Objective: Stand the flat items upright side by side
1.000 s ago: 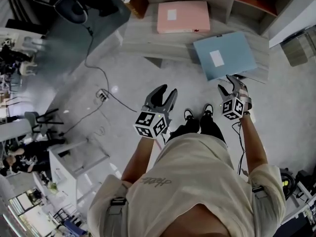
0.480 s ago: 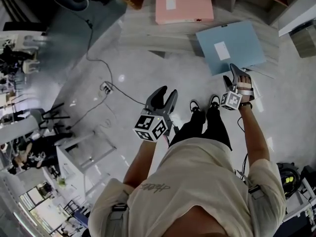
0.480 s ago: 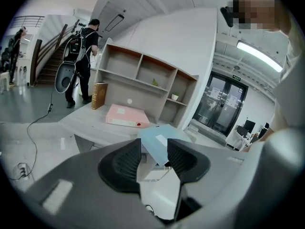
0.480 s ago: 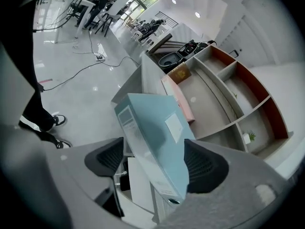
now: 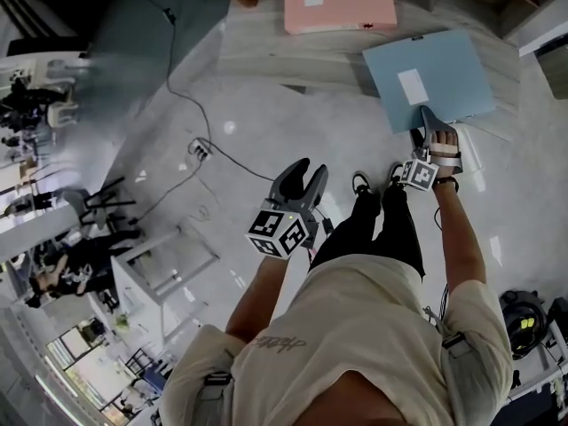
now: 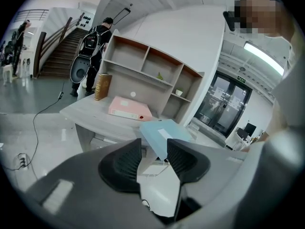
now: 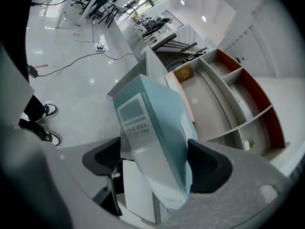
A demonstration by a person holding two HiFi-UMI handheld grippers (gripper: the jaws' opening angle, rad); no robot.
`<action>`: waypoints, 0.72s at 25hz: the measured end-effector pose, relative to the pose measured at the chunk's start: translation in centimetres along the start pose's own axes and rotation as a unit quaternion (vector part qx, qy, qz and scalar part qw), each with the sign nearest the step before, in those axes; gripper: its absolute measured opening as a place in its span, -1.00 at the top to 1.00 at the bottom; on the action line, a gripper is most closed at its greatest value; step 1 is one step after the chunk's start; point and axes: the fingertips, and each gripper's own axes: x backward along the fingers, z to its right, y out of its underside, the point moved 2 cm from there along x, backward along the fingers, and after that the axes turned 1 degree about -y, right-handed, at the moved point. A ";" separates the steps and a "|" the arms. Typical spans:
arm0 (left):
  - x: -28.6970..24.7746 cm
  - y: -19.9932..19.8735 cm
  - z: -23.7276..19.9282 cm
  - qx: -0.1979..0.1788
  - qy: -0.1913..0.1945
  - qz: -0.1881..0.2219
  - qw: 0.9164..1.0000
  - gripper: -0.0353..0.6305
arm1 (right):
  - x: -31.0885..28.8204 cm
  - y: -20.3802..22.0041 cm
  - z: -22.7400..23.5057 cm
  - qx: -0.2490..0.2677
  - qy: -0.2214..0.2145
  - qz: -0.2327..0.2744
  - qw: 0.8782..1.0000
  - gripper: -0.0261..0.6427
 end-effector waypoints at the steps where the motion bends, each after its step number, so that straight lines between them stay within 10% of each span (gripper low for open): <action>1: 0.0 0.1 0.0 -0.001 0.001 -0.001 1.000 0.35 | -0.2 -0.1 -0.1 0.002 0.004 0.001 1.000 -0.39; 18: -0.3 0.3 -0.5 -0.013 0.023 -0.003 1.000 0.39 | 1.0 -1.0 2.2 -0.069 0.040 0.042 0.996 -0.20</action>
